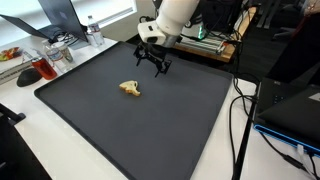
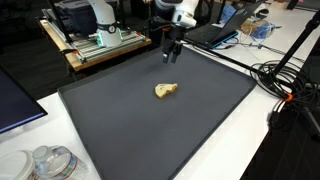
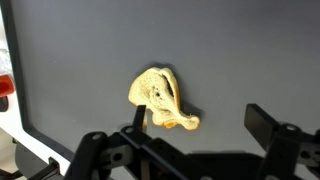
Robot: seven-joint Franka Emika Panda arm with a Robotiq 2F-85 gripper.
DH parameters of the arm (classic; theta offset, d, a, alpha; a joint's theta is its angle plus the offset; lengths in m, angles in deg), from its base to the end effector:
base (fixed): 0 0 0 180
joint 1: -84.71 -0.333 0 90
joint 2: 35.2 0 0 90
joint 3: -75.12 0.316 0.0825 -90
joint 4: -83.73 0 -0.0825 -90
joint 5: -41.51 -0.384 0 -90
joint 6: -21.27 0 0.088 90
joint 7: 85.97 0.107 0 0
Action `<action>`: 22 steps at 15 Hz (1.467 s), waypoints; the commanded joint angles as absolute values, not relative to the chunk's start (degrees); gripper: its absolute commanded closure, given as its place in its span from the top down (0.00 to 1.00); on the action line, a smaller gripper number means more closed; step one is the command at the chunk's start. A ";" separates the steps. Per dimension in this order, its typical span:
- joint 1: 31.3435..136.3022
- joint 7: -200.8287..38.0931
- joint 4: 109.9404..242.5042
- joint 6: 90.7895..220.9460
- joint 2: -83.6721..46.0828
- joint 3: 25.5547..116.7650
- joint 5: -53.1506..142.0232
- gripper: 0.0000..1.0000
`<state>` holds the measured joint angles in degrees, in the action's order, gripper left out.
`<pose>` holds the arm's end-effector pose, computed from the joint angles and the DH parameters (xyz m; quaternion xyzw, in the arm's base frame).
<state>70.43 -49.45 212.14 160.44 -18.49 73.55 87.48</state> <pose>0.5219 0.1150 0.2292 0.9622 0.1126 0.0570 0.2415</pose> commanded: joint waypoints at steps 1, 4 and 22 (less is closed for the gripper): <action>73.40 -45.97 220.54 167.70 -24.96 72.87 91.93 1.00; 77.23 -48.55 225.37 174.14 -27.99 72.46 90.86 1.00; 131.80 -86.92 231.86 206.85 -8.92 105.81 66.57 1.00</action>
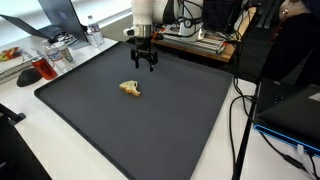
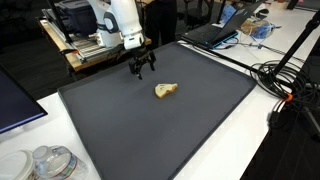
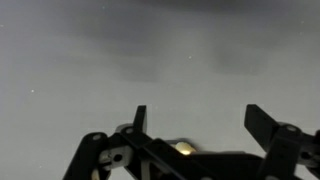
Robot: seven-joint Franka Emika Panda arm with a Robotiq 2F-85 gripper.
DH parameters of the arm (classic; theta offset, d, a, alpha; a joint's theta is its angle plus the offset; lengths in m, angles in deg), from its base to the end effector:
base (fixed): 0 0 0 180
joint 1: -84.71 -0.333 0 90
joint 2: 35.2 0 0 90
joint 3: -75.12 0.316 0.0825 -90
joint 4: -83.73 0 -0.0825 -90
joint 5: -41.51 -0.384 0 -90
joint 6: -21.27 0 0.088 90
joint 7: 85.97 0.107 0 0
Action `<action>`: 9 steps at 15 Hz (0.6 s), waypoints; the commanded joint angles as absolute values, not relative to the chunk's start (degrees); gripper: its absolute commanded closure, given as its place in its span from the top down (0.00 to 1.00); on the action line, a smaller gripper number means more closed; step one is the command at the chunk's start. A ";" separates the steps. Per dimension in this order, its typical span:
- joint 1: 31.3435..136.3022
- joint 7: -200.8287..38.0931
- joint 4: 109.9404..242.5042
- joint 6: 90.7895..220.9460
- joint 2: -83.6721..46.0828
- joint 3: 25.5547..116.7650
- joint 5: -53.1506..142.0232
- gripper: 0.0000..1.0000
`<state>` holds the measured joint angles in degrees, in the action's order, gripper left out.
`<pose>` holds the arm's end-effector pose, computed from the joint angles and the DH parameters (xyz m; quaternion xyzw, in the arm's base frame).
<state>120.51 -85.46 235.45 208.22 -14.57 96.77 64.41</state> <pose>0.4308 -0.0551 0.1643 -0.9857 -0.0531 -0.1551 0.0399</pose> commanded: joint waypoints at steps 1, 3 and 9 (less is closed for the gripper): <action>135.93 -87.54 231.13 205.49 -8.14 109.01 66.56 1.00; 144.29 -89.45 229.74 201.94 -7.15 115.54 65.66 1.00; 143.74 -89.17 230.28 202.75 -8.02 114.80 64.96 1.00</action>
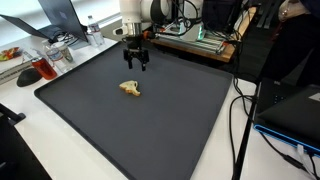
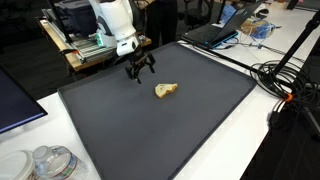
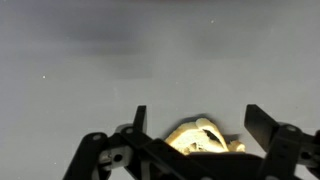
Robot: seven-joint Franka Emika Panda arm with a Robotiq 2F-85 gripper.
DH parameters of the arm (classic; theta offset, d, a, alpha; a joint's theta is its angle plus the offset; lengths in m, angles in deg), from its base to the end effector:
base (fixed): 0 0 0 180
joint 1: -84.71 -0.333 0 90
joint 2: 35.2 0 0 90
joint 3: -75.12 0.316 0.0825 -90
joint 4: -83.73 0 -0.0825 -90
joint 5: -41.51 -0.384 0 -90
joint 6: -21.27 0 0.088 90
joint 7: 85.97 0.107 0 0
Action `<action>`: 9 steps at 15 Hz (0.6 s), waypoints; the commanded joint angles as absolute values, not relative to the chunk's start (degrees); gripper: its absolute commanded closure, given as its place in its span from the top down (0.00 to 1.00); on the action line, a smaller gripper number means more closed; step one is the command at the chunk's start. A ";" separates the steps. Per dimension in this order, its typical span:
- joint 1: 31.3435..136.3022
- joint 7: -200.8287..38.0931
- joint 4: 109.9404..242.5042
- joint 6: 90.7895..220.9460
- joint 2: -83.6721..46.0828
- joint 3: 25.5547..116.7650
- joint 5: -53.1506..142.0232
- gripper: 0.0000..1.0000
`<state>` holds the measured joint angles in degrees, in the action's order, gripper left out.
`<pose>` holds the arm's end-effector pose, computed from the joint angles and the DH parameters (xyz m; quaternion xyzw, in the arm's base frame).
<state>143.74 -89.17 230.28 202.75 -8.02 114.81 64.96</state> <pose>0.4542 -0.0946 0.1709 -0.9817 -0.0183 -0.1669 0.0902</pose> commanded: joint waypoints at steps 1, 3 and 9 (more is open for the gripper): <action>143.72 -89.17 230.28 202.75 -7.94 114.96 64.96 1.00; 147.78 -89.78 230.23 203.18 -6.75 119.02 64.76 1.00; 158.92 -91.37 231.95 211.71 -3.42 128.03 67.40 1.00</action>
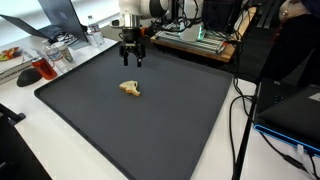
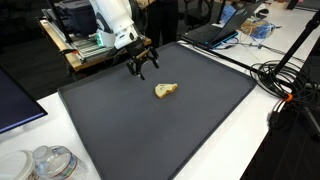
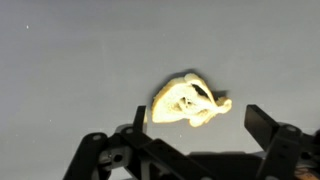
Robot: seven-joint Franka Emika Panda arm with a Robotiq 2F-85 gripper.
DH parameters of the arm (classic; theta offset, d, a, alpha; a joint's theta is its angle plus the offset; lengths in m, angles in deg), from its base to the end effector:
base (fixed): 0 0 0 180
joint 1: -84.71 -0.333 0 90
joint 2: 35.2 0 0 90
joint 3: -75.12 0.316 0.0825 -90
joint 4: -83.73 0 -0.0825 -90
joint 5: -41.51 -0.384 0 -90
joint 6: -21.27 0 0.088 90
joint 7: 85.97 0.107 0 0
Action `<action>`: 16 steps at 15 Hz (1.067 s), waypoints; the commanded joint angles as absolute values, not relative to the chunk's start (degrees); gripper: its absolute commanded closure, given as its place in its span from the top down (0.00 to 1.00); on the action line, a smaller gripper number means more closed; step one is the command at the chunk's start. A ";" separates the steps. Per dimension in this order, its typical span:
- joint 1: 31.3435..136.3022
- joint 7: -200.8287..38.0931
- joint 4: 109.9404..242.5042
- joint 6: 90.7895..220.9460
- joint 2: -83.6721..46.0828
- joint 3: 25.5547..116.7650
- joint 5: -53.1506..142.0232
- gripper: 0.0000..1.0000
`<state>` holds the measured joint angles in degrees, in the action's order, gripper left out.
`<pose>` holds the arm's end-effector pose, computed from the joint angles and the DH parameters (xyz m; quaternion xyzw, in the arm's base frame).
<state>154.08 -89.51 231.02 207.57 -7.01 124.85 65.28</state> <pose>0.4621 -0.0970 0.2029 -0.9652 -0.0061 -0.2363 0.1121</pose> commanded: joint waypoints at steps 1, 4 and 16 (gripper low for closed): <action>159.29 -91.58 232.03 212.50 -2.89 127.96 67.70 1.00; 160.43 -92.12 232.08 214.84 -0.21 127.69 68.59 1.00; 163.67 -91.04 225.39 205.87 6.18 128.14 69.34 1.00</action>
<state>162.16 -91.08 229.27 212.90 3.99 126.80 69.17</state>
